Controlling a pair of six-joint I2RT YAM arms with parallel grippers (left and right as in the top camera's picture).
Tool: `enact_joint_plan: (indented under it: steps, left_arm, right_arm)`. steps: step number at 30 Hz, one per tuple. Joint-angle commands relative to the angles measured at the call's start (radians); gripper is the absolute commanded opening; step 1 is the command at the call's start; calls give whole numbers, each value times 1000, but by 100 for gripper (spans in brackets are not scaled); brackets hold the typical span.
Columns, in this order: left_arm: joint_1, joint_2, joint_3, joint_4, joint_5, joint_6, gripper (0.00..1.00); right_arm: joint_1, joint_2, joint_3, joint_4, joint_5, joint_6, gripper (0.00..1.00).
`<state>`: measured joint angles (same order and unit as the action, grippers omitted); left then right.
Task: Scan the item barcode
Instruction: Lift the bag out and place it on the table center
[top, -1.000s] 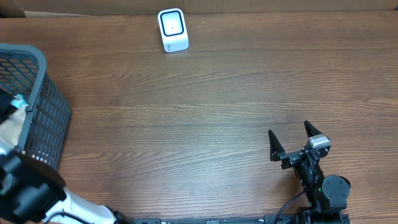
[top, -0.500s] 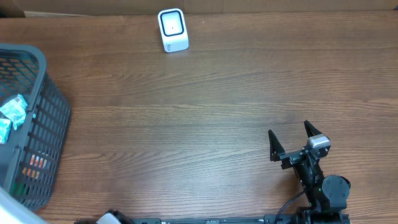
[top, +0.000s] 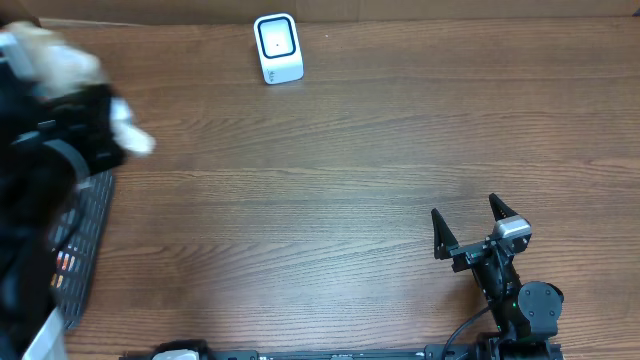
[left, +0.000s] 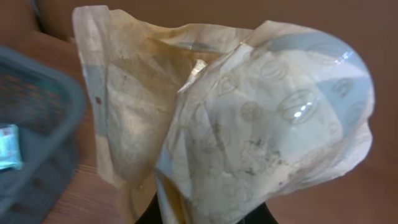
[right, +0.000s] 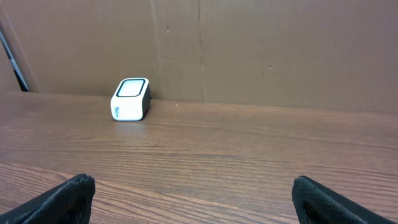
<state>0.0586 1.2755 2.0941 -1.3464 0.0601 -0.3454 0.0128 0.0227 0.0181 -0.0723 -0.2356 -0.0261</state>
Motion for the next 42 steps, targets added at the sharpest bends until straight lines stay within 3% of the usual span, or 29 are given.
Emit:
enact_joint_plan:
  steps: [1, 4, 7, 14, 19, 25, 33, 35, 37, 40, 42]
  left_arm:
    - [-232, 82, -18, -19, -278, -32, 4]
    - [-394, 175, -41, -26, -380, -50, 4]
    - [-497, 301, -57, -13, -389, -82, 4]
    - [-619, 635, -57, 111, -246, -95, 4]
    - [-665, 825, -57, 153, -215, -184, 4]
    - [-698, 943, -57, 150, -148, -220, 4]
    - [-740, 954, -57, 92, -98, -219, 6]
    - [-749, 954, -57, 70, -91, -209, 31]
    - [-753, 954, -56, 50, -91, -208, 66]
    - [-747, 953, -22, 9, -98, -197, 78]
    - [-730, 942, 39, -48, -116, -193, 80]
  right_arm:
    - [-6, -1, -7, 3, 6, 4, 100]
    - [-6, -1, -7, 3, 6, 4, 100]
    - [-6, -1, -7, 3, 6, 4, 100]
    - [-6, -1, -7, 3, 6, 4, 100]
    - [-6, -1, -7, 3, 7, 4, 100]
    - [-6, -1, -7, 3, 6, 4, 100]
    - [-6, -1, -7, 3, 6, 4, 100]
    - [-6, -1, -7, 3, 7, 4, 100]
    - [-6, -1, -7, 3, 6, 4, 100]
    - [-6, -1, -7, 3, 6, 4, 100]
    - [-6, -1, -7, 3, 6, 4, 100]
